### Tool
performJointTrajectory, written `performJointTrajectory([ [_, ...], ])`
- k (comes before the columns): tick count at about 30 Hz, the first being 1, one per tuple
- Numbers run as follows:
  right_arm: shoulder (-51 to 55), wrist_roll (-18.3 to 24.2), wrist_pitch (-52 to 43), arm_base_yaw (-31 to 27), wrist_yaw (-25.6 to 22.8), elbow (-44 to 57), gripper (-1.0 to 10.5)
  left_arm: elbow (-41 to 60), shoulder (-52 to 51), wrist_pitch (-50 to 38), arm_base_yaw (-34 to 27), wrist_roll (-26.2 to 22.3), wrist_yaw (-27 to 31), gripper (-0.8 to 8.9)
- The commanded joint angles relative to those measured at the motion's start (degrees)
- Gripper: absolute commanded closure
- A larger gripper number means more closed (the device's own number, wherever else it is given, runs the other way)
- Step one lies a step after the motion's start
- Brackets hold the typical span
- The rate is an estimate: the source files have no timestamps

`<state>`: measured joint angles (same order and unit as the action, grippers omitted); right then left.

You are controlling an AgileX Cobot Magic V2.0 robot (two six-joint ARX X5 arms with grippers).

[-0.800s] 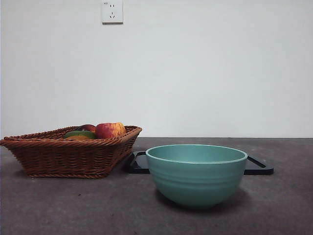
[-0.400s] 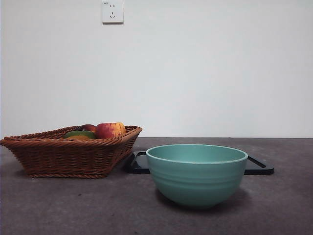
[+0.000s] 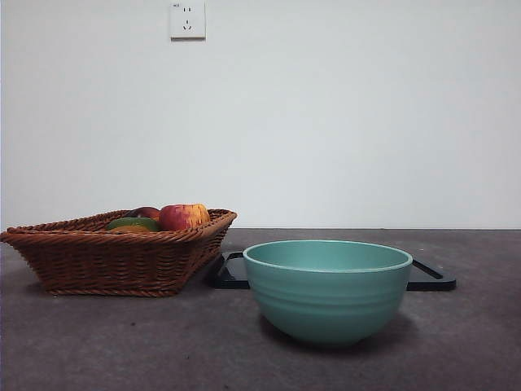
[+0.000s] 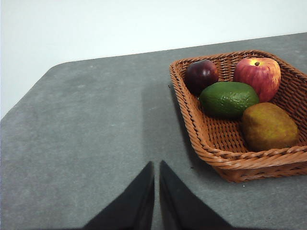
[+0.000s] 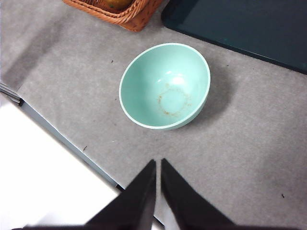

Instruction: Pick up the wifruite, put it on the bowl, pick up the plate, put it on desk

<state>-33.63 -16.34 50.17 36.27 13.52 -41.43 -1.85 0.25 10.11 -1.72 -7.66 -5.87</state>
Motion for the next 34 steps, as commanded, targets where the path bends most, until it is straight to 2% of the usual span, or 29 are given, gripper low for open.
performJointTrajectory([
  [1, -0.3, 0.5, -0.6, 0.3, 0.0, -1.0, 9.4, 1.2, -0.1, 0.4, -0.2, -0.4, 0.1, 7.97],
  [7, 0.8, 0.6, -0.7, 0.2, 0.0, -1.0, 9.4, 1.2, -0.1, 0.4, -0.2, -0.4, 0.1, 7.97],
  [8, 1.3, 1.9, -0.9, -0.4, -0.3, -1.0, 9.4, 1.2, -0.1, 0.4, -0.2, -0.4, 0.1, 7.97],
  [12, 4.8, 4.5, -2.4, -6.6, -1.9, -0.5, 9.4, 1.2, -0.1, 0.4, -0.2, -0.4, 0.1, 7.97],
  [19, 16.9, 9.8, -19.9, -21.5, -2.8, 8.9, 9.4, 1.2, -0.1, 0.5, -0.2, -0.4, 0.1, 7.97],
  [24, 28.6, 11.5, -38.5, -32.2, -3.1, 23.4, 9.4, 1.2, -0.1, 0.5, -0.2, -0.4, 0.1, 7.97],
  [28, 31.2, 12.8, -42.3, -35.5, -3.1, 29.0, 9.4, 1.2, -0.1, 0.5, -0.2, -0.4, 0.1, 7.97],
  [34, 33.4, 13.1, -44.4, -36.9, -3.3, 35.1, 9.4, 1.2, -0.1, 0.5, -0.2, -0.4, 0.1, 7.97],
])
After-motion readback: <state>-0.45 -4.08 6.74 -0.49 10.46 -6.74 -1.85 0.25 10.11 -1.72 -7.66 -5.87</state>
